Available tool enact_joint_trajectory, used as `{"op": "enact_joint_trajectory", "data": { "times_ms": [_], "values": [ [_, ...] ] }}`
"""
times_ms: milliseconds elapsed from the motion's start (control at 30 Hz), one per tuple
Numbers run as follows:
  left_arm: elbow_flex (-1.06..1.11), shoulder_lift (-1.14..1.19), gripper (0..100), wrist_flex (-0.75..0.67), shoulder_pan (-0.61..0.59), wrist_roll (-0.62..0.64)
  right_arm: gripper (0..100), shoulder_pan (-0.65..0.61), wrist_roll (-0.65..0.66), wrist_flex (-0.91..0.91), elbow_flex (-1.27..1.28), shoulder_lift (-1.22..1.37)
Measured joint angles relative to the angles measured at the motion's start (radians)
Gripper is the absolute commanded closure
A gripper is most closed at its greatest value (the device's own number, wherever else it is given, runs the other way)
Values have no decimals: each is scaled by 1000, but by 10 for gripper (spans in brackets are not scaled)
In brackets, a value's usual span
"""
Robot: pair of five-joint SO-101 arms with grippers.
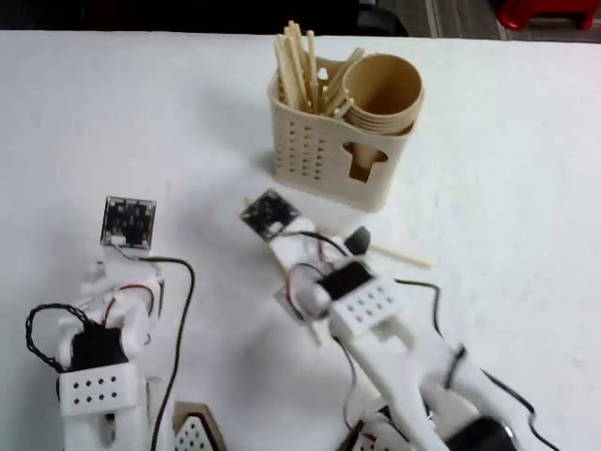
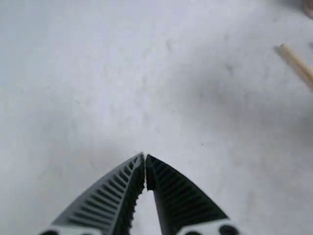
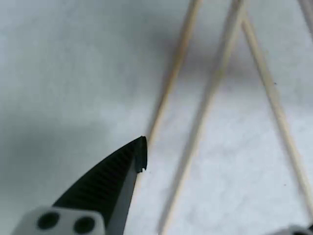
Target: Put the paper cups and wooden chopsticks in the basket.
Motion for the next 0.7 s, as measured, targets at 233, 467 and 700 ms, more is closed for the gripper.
{"op": "enact_joint_trajectory", "data": {
  "times_ms": [233,467,700],
  "values": [
    [2,-2,969,0,0,0,426,-44,0,-2,-189,296],
    [2,-2,969,0,0,0,426,-9,2,-2,-345,512],
    [2,-2,969,0,0,0,437,44,2,0,-462,684]
  ]
}}
